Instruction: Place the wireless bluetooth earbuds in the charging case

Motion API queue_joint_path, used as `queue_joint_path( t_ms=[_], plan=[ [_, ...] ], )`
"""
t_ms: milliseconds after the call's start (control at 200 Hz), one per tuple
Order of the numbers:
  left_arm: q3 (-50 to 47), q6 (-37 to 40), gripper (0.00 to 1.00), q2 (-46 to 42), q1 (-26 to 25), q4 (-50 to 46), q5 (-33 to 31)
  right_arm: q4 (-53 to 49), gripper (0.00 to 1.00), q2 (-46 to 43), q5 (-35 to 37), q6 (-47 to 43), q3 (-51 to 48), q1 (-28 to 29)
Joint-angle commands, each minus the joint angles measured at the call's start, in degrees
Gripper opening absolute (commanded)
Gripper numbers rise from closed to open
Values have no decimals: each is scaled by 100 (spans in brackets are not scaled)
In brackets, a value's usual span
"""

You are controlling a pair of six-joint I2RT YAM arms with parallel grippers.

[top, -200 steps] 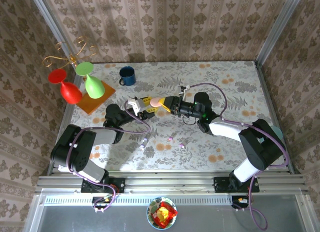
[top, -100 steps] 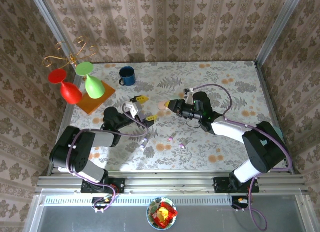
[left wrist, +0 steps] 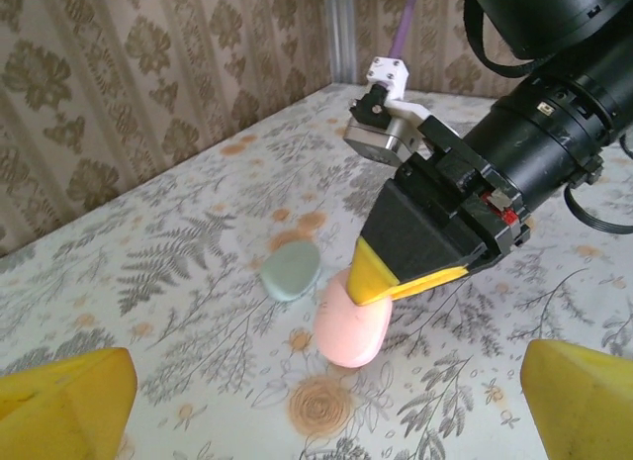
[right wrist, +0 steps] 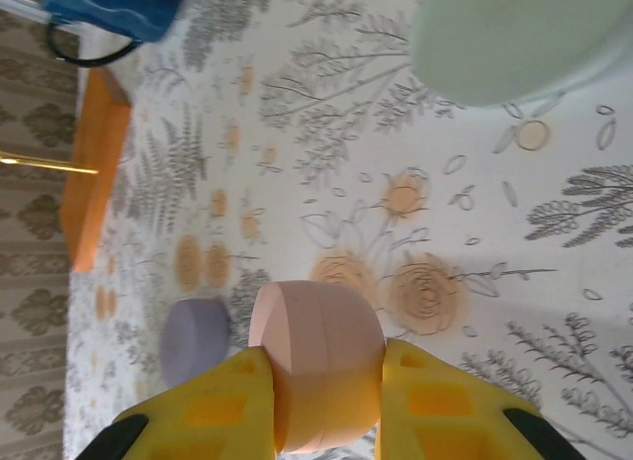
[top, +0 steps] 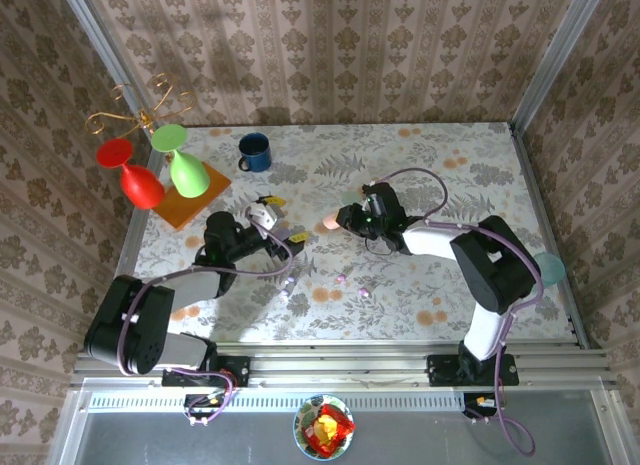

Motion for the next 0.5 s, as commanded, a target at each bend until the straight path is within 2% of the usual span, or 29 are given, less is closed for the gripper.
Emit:
queue_joint_path(
  t_ms=[0, 135, 300, 495],
  plan=[
    [71, 198, 100, -189, -19, -442, -501, -57, 21, 247, 252, -47, 222, -35],
    [120, 239, 100, -384, -23, -912, -881, -140, 28, 394, 283, -36, 291, -36],
    [511, 207, 100, -701, -34, -2231, -1264, -474, 42, 177, 476, -253, 334, -32],
    [1178, 368, 100, -1003, -189, -4125, -2299, -1023, 53, -459, 798, -657, 301, -36]
  ],
)
